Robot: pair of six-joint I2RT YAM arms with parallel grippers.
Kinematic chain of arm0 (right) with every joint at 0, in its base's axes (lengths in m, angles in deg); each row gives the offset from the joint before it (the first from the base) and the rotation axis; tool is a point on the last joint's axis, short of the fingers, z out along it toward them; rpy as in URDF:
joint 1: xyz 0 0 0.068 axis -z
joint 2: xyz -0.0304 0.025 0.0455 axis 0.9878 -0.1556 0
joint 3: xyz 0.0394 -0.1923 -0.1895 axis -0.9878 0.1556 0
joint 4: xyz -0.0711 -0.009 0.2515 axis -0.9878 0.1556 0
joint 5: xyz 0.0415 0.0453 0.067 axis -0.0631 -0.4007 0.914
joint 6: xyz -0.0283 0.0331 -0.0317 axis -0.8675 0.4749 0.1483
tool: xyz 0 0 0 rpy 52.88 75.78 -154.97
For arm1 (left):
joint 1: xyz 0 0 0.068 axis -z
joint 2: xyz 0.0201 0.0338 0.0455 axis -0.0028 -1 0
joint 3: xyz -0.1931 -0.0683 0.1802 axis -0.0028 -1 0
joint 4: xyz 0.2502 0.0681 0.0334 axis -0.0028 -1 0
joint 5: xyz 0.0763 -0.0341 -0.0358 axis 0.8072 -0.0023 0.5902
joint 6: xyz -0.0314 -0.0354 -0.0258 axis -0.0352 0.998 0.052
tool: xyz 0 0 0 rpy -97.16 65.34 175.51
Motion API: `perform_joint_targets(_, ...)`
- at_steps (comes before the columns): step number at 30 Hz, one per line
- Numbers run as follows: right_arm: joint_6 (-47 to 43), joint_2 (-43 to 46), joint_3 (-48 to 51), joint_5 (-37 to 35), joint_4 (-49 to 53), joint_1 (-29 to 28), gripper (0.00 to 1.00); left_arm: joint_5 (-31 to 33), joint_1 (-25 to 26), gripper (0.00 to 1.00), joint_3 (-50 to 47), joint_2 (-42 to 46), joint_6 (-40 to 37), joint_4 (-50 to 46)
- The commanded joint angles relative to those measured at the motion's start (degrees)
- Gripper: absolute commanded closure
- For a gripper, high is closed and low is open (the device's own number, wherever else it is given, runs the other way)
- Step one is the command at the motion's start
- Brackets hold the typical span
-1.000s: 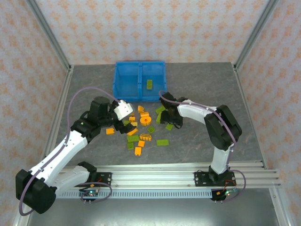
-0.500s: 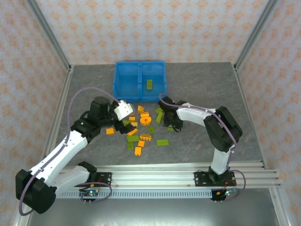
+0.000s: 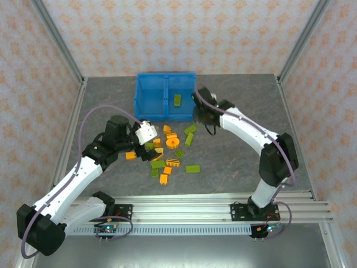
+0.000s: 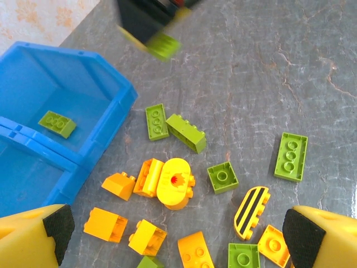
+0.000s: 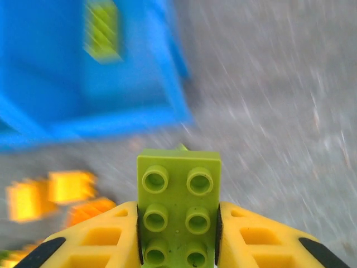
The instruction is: Sort the legos into containers by color
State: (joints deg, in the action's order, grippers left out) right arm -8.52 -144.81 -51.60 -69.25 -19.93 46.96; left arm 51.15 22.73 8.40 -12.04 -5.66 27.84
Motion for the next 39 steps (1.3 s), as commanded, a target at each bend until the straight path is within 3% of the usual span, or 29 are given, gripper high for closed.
perform_joint_targets(1,-9.2,-7.1,-12.0,-0.9,-2.1,-0.3,0.68,1.7,0.3,0.00,1.0,1.4,1.0,2.2)
perform_joint_targets(6,-12.8,-21.4,-30.1,-2.0,-0.6,0.1,0.68,8.0,0.3,0.00,1.5,1.7,1.4,1.3)
perform_joint_targets(15,-13.7,-43.7,-54.2,0.7,7.9,1.3,0.66,7.7,0.2,0.00,1.7,2.4,2.2,1.7)
perform_joint_targets(22,-12.2,-42.3,-53.6,2.3,7.4,1.3,0.44,10.3,0.3,0.00,1.3,2.0,6.3,4.4)
perform_joint_targets(26,-12.4,-39.1,-53.1,2.3,7.6,1.3,0.43,13.8,0.3,0.00,1.1,1.2,10.3,6.6)
perform_joint_targets(29,-12.2,-33.6,-49.0,2.4,6.4,1.1,0.43,21.1,0.3,0.00,3.1,-0.2,20.2,6.8)
perform_joint_targets(32,-12.4,-23.8,-37.2,2.9,0.2,0.9,0.42,28.8,0.3,0.00,10.8,-4.1,34.1,-0.8)
perform_joint_targets(36,-14.3,-7.6,-16.9,6.0,-10.0,0.4,0.37,42.3,0.3,0.02,21.2,-12.8,61.4,-21.3)
perform_joint_targets(39,-15.5,1.1,-5.6,7.7,-14.7,0.2,0.29,44.1,0.2,0.06,21.2,-17.7,83.5,-29.5)
